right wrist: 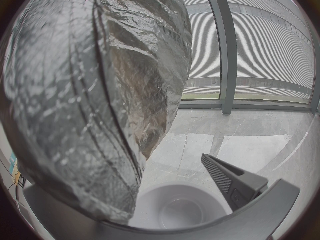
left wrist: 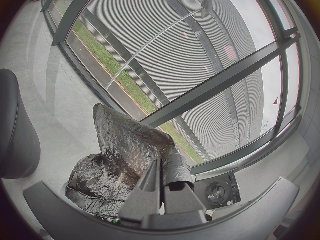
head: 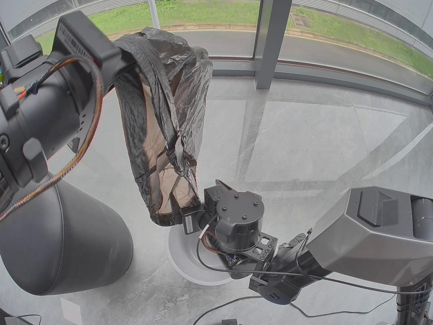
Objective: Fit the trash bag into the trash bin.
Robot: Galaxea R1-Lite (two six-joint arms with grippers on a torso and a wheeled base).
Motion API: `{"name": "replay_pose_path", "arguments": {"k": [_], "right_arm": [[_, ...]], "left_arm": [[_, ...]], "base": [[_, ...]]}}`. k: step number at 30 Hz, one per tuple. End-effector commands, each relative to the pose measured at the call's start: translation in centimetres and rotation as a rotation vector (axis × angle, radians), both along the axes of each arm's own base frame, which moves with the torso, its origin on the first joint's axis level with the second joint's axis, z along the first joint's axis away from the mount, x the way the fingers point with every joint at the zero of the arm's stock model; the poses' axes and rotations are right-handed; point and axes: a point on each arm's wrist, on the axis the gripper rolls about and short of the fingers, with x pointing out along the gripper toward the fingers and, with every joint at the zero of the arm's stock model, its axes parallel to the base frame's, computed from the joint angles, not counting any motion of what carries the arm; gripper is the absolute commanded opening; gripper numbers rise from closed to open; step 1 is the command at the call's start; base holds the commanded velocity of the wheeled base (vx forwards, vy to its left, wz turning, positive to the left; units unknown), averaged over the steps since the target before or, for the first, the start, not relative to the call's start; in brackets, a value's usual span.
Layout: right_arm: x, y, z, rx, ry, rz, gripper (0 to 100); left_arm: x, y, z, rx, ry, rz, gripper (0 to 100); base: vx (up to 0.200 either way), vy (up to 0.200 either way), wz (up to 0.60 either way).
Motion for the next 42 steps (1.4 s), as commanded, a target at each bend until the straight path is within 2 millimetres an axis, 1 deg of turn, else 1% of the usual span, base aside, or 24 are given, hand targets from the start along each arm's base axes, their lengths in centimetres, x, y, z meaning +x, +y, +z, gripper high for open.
{"name": "replay_pose_path", "arguments": {"k": [1,7,10,13,14,16,17,19,21,22,23,24,26,27,29,31,35,37,42], "right_arm": [[0.0,0.1,0.0,0.002,-0.002,0.001,0],[-0.3,-0.1,0.7,0.021,-0.017,-0.015,0],[-0.8,-0.5,1.3,0.032,-0.025,-0.011,0],[-2.1,-1.1,2.0,0.031,-0.018,0.008,0],[-2.9,-1.3,2.6,0.028,-0.015,0.021,0],[-3.7,-1.9,3.6,0.027,-0.015,0.032,0],[-3.8,-2.0,3.7,0.028,-0.016,0.032,0],[-4.5,-3.0,5.4,0.036,0.007,0.043,0],[-4.8,-3.4,6.0,0.060,0.049,0.050,0],[-4.8,-3.5,6.0,0.062,0.055,0.052,0],[-5.3,-4.0,6.2,0.067,0.134,0.087,0],[-5.7,-4.4,6.5,0.070,0.184,0.115,0],[-6.1,-5.0,7.0,0.076,0.242,0.145,0],[-6.4,-5.8,7.7,0.072,0.318,0.196,0],[-6.6,-6.9,8.7,0.066,0.405,0.272,0],[-6.5,-8.3,9.8,0.055,0.508,0.346,0],[-6.0,-9.9,12.0,0.083,0.635,0.386,0],[-5.9,-10.5,12.9,0.093,0.703,0.413,0],[-5.6,-11.6,13.7,0.080,0.820,0.465,0]], "left_arm": [[0.1,0.0,0.0,0.000,0.001,0.002,0],[0.1,0.0,-0.2,0.005,0.003,0.001,0],[0.1,-0.1,-0.5,0.015,0.009,0.002,0],[0.3,-0.1,-1.3,0.040,0.023,0.009,0],[0.4,-0.1,-1.7,0.053,0.031,0.015,0],[0.9,0.1,-2.5,0.078,0.045,0.033,0],[1.0,0.2,-2.6,0.080,0.047,0.036,0],[1.7,0.6,-4.0,0.121,0.074,0.062,0],[1.9,0.8,-4.8,0.140,0.089,0.064,0],[1.9,0.8,-4.8,0.140,0.089,0.064,0],[2.2,1.1,-5.3,0.153,0.099,0.071,0],[2.1,1.3,-5.4,0.155,0.099,0.074,0],[1.9,1.5,-5.4,0.155,0.099,0.074,0],[1.8,1.7,-5.5,0.159,0.098,0.072,0],[1.7,1.8,-5.4,0.161,0.092,0.063,0],[1.6,1.8,-5.5,0.171,0.092,0.055,0],[1.4,1.6,-5.8,0.190,0.103,0.040,0],[1.2,1.6,-6.4,0.209,0.115,0.029,0],[1.0,1.5,-7.9,0.251,0.146,0.016,0]], "base": [[0.000,0.000,0.00],[0.000,0.000,0.00],[0.000,0.000,0.00],[0.000,0.000,0.00],[0.000,0.000,0.00],[0.000,0.000,0.00],[0.000,0.000,0.00],[0.000,0.000,0.00],[0.000,0.000,0.00],[0.000,0.000,0.00],[0.000,0.000,0.00],[0.000,0.000,0.00],[0.000,0.000,0.00],[0.000,0.000,0.00],[0.000,0.000,0.00],[0.000,0.000,0.00],[0.000,0.000,0.00],[0.000,0.000,0.00],[0.000,0.000,0.00]]}}
